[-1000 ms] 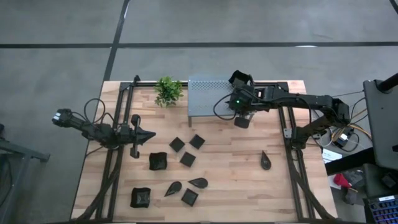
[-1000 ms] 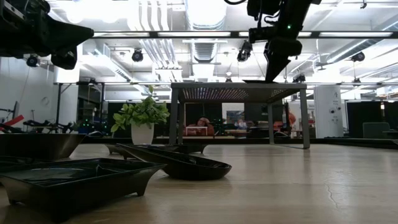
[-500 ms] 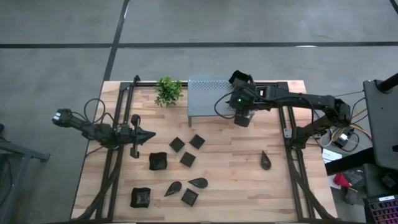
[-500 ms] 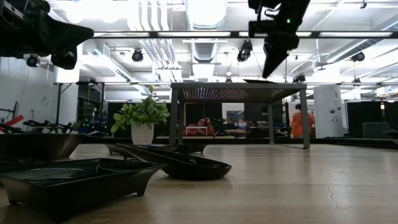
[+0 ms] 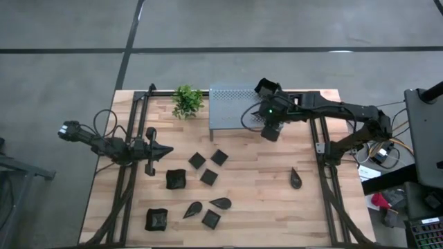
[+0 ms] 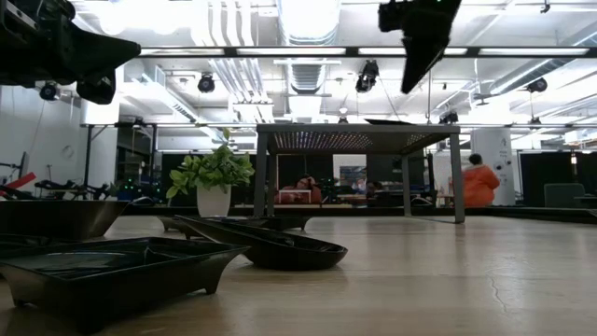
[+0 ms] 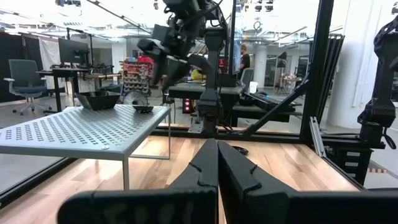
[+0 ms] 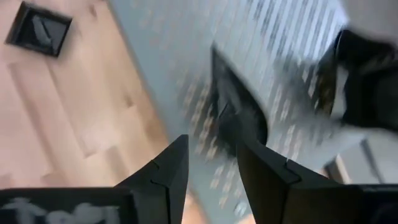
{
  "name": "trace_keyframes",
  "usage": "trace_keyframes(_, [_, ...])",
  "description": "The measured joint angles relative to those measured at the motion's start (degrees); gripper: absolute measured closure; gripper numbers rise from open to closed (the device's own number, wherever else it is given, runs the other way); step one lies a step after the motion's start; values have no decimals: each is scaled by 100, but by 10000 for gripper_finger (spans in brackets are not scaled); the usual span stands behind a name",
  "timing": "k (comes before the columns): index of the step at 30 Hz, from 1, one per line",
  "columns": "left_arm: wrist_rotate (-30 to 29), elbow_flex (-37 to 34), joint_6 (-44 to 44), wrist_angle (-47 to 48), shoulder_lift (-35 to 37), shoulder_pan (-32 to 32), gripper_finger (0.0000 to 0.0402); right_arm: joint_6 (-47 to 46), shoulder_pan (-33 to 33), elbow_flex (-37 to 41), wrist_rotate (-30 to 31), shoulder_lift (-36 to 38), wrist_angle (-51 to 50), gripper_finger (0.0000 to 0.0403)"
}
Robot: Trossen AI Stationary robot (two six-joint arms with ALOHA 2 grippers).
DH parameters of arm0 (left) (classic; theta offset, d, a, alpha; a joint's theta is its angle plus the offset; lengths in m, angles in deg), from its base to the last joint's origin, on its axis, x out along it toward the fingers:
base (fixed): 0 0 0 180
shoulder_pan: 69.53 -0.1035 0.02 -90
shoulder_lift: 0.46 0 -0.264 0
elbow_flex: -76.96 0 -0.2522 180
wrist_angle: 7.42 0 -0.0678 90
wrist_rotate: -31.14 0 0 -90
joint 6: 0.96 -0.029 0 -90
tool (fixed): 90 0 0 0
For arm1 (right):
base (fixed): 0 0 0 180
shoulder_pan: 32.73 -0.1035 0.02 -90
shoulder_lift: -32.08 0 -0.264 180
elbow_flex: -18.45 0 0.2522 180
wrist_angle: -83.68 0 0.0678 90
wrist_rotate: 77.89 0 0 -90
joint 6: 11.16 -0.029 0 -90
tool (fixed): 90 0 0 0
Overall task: Pick & Place Mini shaped plates
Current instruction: Stack the drop shaped plate on top of the other drop shaped plate on the shelf
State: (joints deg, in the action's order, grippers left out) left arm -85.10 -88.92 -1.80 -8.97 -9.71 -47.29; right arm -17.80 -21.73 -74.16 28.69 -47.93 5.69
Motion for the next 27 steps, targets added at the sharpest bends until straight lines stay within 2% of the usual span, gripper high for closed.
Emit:
trace_keyframes(7, [2, 0, 0, 0, 0, -2, 401, -1749, -836, -13, -334, 295, -1104, 285])
trace_keyframes(17, [0, 0, -2, 0, 0, -2, 401, -4343, -2256, 13, -524, 494, -2038, 292])
trace_keyframes(27, [2, -1, -2, -2, 2, -1, 401, -5582, -3332, 322, -506, 111, -2042, 296])
